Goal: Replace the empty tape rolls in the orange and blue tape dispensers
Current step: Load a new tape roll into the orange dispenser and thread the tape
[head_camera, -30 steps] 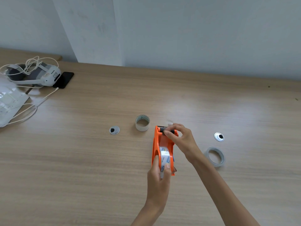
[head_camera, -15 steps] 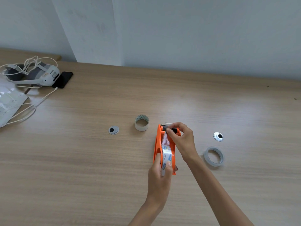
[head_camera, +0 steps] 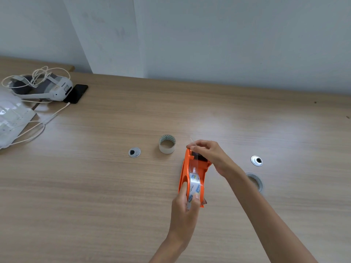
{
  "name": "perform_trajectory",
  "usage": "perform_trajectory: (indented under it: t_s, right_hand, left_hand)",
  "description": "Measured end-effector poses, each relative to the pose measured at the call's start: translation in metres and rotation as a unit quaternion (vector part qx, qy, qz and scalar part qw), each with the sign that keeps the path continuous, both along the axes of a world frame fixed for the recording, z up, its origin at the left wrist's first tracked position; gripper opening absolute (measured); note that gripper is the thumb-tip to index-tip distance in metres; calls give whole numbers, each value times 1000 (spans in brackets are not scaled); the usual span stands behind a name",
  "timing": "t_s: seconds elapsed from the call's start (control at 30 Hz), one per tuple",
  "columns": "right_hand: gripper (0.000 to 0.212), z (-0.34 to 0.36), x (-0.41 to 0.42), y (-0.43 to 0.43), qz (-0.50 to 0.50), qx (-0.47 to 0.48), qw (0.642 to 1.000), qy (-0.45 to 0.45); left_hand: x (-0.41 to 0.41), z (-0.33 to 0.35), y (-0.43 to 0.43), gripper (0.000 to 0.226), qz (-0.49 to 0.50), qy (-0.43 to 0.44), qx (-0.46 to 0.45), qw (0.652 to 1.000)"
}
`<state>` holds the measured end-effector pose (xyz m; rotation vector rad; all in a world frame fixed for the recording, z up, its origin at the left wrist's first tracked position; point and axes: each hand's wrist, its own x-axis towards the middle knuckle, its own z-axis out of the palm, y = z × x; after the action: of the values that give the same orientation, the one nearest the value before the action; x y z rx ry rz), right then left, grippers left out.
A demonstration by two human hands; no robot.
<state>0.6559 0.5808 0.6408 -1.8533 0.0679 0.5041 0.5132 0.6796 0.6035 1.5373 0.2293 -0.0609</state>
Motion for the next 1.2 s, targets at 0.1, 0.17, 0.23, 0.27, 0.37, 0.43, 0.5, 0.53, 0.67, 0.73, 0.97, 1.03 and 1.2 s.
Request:
perform_trajectory:
  t_s: [0.1, 0.17, 0.23, 0.27, 0.37, 0.43, 0.5, 0.53, 0.67, 0.73, 0.97, 1.03, 1.2]
  right_hand:
    - [24, 3, 12, 0, 15, -5, 1000, -4]
    - [21, 1, 21, 1, 8, -3, 1000, -3]
    - [19, 1, 28, 2, 13, 5, 1000, 28]
    - [16, 2, 31, 2, 21, 10, 999, 43]
    - [13, 0, 37, 4, 29, 27, 997, 59]
    - [19, -4, 39, 6, 10, 33, 998, 53]
    - [21, -8, 40, 9, -4, 30, 999, 41]
    - [17, -10, 39, 10, -9, 29, 999, 37]
    - [8, -15, 37, 12, -22, 32, 998, 42]
    - [7, -18, 36, 12, -20, 27, 998, 51]
    - [20, -26, 41, 3, 50, 115, 959, 256]
    - [23, -38, 37, 4, 66, 187, 938, 283]
    - [53, -76, 19, 28, -1, 435, 850, 296]
  left_hand:
    - [-2, -3, 4, 49, -4, -6, 1, 1000]
    - [-3, -3, 7, 61, -7, -8, -6, 1000]
    - [-4, -2, 10, 60, -13, -6, -3, 1000]
    - [-5, -1, 12, 52, -15, -3, 1, 1000]
    - [-5, 0, 17, 33, -10, 3, -2, 1000]
    - [-4, 0, 20, 41, 1, 4, -9, 1000]
    - [-3, 3, 21, 46, 15, 0, -19, 1000]
    - [-2, 5, 21, 47, 19, -6, -24, 1000]
    - [-1, 8, 21, 52, 32, -23, -30, 999]
    - [-2, 6, 22, 54, 39, -22, -29, 999]
    - [-7, 4, 26, 45, 34, -24, -24, 999]
    - [-8, 4, 27, 45, 32, -31, -31, 999]
    - [-9, 2, 33, 38, 42, -44, -38, 997]
